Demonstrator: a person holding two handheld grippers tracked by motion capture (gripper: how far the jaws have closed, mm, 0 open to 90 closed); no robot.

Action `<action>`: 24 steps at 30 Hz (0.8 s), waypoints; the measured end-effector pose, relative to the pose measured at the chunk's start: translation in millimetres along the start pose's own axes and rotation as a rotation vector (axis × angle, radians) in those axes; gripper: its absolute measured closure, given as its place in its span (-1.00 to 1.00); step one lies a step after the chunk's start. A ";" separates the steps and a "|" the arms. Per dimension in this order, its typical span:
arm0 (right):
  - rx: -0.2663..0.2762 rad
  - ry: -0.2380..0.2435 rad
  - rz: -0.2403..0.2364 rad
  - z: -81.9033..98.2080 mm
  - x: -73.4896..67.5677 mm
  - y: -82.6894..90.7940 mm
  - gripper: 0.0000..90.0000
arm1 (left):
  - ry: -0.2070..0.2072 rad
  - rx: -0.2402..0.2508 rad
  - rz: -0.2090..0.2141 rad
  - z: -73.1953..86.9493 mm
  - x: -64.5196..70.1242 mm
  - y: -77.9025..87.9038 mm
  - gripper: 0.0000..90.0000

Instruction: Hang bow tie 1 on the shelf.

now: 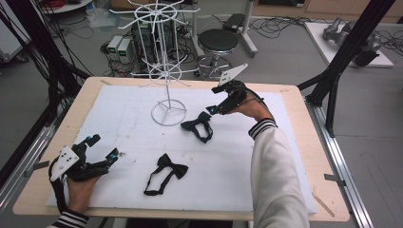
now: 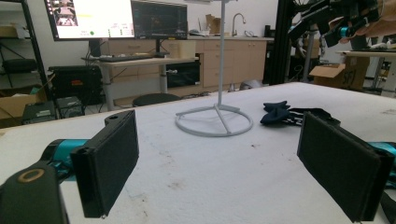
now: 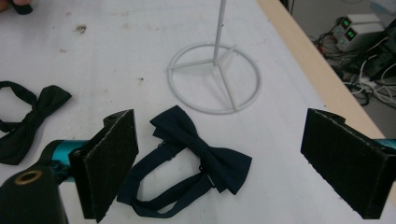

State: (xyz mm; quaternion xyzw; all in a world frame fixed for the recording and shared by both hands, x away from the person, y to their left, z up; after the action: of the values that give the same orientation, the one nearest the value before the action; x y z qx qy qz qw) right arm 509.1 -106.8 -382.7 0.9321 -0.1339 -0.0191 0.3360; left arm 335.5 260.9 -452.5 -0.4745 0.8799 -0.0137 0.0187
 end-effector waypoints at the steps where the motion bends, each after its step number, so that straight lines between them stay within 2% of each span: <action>1: -0.010 0.007 -0.004 1.2 -0.6 -2.7 -0.77 | 0.000 -0.001 0.000 0.0 0.0 0.0 -0.71; 8: -0.060 0.035 -0.039 4.5 -7.4 -21.0 -0.77 | -0.001 -0.003 0.002 0.1 0.0 0.2 -0.71; 12: -0.104 0.054 -0.034 9.3 -7.2 -30.3 -0.77 | 0.000 -0.002 0.002 0.1 0.0 0.1 -0.71; 24: -0.187 0.095 -0.058 18.7 -10.9 -54.0 -0.77 | 0.000 -0.002 0.002 0.1 0.0 0.1 -0.71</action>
State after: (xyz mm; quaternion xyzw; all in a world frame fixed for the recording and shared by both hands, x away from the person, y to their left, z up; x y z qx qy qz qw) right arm 509.0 -75.7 -431.9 0.9000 -0.0885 0.0029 0.4267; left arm 335.4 260.9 -452.6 -0.4737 0.8804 -0.0127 0.0183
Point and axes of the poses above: each handheld gripper's, and its own axes: y roughly backward along the jaws, z roughly out of its underside, x roughly to its right, the point moved 8 cm from there along -y, roughly forward along the jaws, and after that the axes turned 1 degree about -y, right-handed, at the moved point
